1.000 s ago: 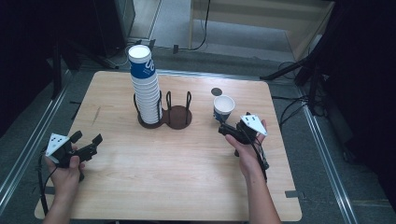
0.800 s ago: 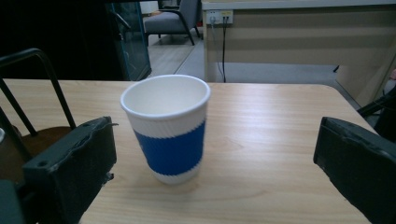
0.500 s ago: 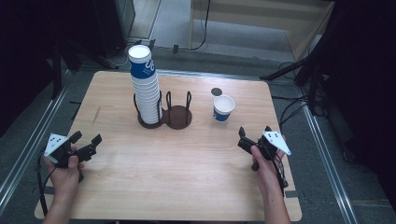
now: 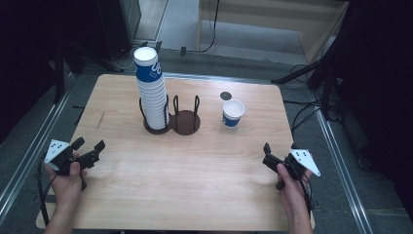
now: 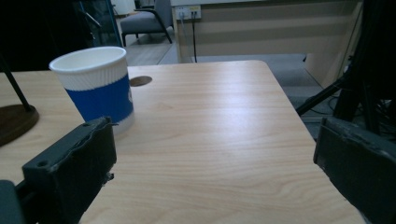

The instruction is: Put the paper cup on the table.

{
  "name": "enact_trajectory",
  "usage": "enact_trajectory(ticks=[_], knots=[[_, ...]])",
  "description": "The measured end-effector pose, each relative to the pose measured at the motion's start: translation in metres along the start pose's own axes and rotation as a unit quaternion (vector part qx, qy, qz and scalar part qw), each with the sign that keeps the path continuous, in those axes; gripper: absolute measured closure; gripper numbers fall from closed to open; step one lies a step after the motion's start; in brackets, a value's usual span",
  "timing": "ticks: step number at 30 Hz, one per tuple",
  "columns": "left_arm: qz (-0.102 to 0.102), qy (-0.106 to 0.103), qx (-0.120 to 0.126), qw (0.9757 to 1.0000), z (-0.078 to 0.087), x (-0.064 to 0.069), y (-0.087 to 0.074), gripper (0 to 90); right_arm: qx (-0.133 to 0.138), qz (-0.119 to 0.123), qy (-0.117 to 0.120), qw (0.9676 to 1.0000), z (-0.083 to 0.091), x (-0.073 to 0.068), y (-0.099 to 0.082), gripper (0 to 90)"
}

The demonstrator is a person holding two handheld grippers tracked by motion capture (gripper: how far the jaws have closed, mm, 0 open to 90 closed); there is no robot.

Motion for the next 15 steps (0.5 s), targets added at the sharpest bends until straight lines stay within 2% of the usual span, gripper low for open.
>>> enact_trajectory(ticks=[2, 9, 15], knots=[[-0.001, -0.001, 0.000, 1.0000, 0.000, 0.000, 0.000, 15.6, -0.005, 0.008, -0.004, 0.9999, 0.004, 0.006, -0.005, 0.0], [0.000, -0.001, 0.000, 1.0000, 0.000, 0.000, 0.000, 15.6, -0.009, 0.001, -0.016, 0.9998, 0.020, 0.015, -0.016, 0.0], [0.008, -0.005, -0.001, 1.0000, 0.001, -0.002, 0.001, 15.6, 0.001, -0.021, -0.029, 0.9994, 0.042, 0.022, -0.023, 0.0]])
Point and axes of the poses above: each handheld gripper's, and its own axes: z roughly backward along the jaws, y roughly out of its top, x roughly to its right, the point moved 5 cm from there along -z, roughly forward along the jaws, and after that the axes turned 11 degrees about z, right-handed, at the moved point
